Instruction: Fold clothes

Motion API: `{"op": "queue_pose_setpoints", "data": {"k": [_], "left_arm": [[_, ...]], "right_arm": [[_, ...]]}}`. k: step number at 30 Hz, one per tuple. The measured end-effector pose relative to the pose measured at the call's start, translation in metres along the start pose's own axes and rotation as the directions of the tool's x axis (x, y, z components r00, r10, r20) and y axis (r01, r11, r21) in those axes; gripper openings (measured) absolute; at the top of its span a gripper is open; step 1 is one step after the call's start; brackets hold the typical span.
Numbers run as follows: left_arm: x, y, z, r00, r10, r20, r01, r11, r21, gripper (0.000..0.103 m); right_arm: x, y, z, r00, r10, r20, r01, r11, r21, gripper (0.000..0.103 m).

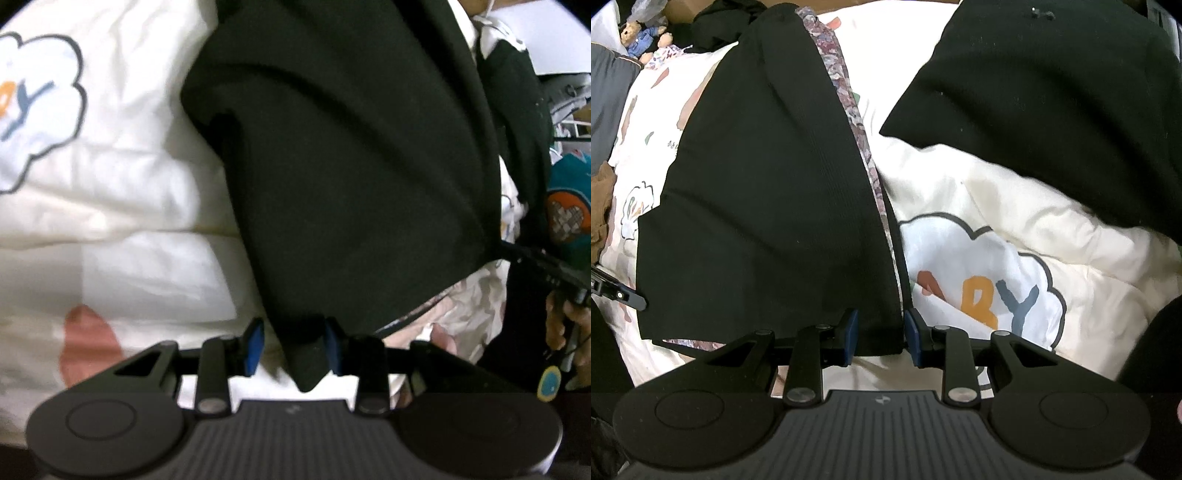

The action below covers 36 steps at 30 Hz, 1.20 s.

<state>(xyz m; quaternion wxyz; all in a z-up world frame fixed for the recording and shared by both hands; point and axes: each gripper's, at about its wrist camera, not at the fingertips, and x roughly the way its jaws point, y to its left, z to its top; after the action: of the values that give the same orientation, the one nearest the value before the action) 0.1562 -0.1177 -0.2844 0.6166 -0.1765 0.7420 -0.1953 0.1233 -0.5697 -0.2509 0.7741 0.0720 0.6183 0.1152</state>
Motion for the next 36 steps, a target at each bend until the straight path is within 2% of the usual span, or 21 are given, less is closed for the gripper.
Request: {"op": "queue_pose_setpoints", "data": {"k": [9, 13, 18, 22, 30, 34, 36], "left_arm": [[0.026, -0.007, 0.000, 1.000, -0.015, 0.015, 0.015, 1.000, -0.022, 0.037], [0.024, 0.001, -0.004, 0.998, -0.058, 0.034, 0.059, 0.998, -0.039, 0.037], [0.023, 0.003, 0.000, 0.997, -0.074, 0.023, 0.075, 0.996, -0.046, 0.037], [0.020, 0.003, 0.004, 0.997, -0.075, 0.014, 0.075, 0.997, -0.033, 0.037], [0.032, -0.003, 0.004, 0.995, -0.094, 0.022, 0.095, 0.994, -0.050, 0.039], [0.033, -0.005, 0.001, 0.994, -0.104, 0.043, 0.106, 0.994, -0.036, 0.042], [0.033, -0.008, 0.000, 0.993, -0.103, 0.049, 0.104, 0.994, -0.025, 0.047]], "right_arm": [[0.004, -0.014, 0.000, 1.000, 0.022, -0.002, -0.021, 0.997, 0.079, 0.031], [0.007, -0.020, 0.002, 0.999, 0.039, -0.012, -0.038, 0.991, 0.125, 0.031], [0.009, -0.019, 0.007, 0.999, 0.035, -0.017, -0.032, 0.989, 0.146, 0.031], [0.012, -0.019, 0.014, 1.000, 0.003, -0.018, 0.000, 0.987, 0.163, 0.041], [0.031, -0.020, 0.020, 0.998, 0.024, -0.057, -0.013, 0.980, 0.197, 0.042], [0.038, -0.023, 0.020, 0.997, 0.051, -0.050, -0.040, 0.977, 0.211, 0.042], [0.040, -0.026, 0.016, 0.997, 0.070, -0.034, -0.063, 0.978, 0.197, 0.042]]}}
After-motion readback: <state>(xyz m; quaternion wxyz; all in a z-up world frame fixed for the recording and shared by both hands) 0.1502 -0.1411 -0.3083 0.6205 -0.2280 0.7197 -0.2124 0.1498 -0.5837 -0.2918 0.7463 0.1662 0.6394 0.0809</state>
